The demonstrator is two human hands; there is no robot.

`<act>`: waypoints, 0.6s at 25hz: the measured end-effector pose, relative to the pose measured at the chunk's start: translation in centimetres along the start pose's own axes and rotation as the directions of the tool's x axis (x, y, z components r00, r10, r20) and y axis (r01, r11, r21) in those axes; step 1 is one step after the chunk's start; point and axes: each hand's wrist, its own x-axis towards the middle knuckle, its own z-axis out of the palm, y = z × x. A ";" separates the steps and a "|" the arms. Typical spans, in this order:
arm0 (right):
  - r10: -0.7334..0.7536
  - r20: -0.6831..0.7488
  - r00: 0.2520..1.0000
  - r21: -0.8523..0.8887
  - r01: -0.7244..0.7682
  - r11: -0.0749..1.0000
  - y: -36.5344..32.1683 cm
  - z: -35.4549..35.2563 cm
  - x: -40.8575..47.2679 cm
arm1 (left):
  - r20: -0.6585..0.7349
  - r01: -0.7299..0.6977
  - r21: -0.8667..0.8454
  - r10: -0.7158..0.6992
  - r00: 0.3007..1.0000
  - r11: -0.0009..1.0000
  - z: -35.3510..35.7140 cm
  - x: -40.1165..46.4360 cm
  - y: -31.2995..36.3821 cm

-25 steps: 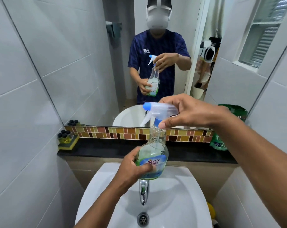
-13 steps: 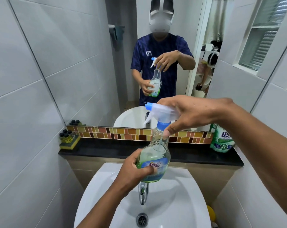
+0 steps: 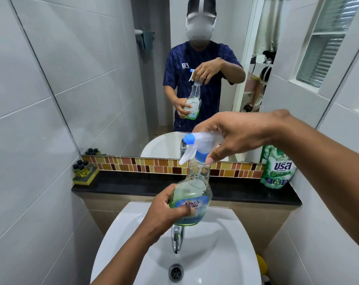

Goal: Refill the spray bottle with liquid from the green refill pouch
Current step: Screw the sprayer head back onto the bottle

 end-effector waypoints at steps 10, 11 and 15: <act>0.005 0.054 0.999 0.016 -0.006 1.000 0.4 -0.1 0.4 | -0.033 0.015 0.011 -0.014 0.999 1.000 -0.1 0.5 -0.2; 0.004 0.062 0.998 0.013 -0.004 1.000 0.5 -0.1 0.5 | -0.037 0.014 0.013 -0.014 0.999 1.000 -0.2 0.5 -0.2; -0.038 0.054 0.998 0.059 0.034 0.998 0.7 -0.2 0.9 | -0.043 0.022 0.023 -0.021 0.999 0.999 -0.7 0.6 -0.2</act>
